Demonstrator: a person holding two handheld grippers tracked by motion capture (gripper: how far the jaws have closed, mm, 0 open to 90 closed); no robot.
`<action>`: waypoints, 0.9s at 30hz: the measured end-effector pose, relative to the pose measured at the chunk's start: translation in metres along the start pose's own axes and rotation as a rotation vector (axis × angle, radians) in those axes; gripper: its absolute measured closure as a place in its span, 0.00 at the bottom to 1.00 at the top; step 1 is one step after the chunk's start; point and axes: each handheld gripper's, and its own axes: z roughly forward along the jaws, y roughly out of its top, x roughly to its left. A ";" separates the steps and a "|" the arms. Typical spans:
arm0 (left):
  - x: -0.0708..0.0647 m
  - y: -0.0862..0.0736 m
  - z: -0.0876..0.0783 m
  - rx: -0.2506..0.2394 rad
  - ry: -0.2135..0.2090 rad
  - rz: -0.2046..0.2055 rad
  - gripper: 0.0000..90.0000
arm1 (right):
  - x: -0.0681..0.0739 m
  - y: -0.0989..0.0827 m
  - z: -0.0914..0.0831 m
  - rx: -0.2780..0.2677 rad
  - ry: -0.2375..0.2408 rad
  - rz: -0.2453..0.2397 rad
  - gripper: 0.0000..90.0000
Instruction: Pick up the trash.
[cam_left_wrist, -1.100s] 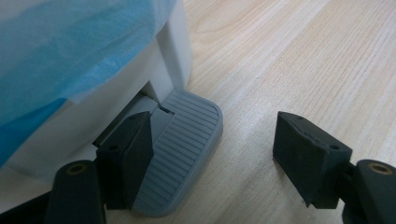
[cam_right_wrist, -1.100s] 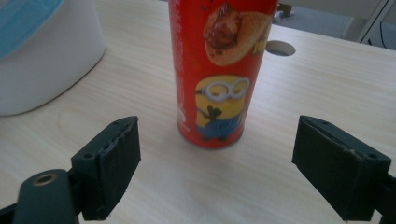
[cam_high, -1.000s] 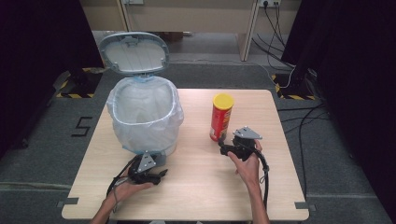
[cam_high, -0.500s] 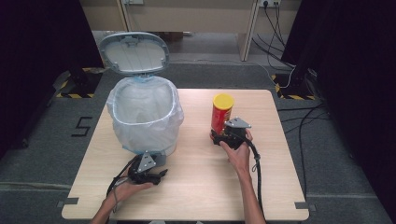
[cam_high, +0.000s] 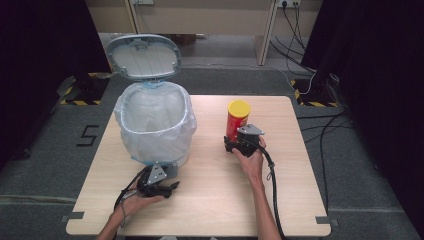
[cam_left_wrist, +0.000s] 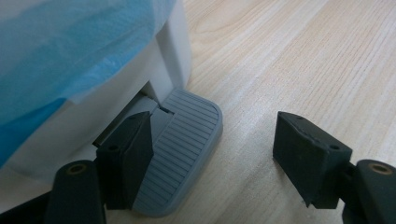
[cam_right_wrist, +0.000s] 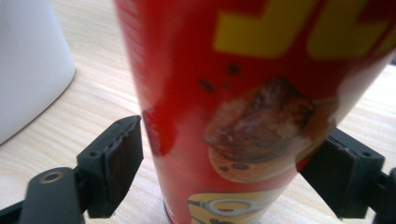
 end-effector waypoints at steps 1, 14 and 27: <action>0.000 0.000 0.000 0.000 0.000 0.000 0.31 | -0.001 -0.001 0.002 0.006 0.000 0.006 0.23; 0.000 0.000 0.000 -0.001 0.000 0.002 0.31 | 0.002 0.007 -0.009 -0.042 -0.015 -0.047 0.27; 0.000 0.000 0.000 -0.005 0.004 0.001 0.31 | 0.011 0.040 -0.041 -0.084 -0.007 -0.055 0.27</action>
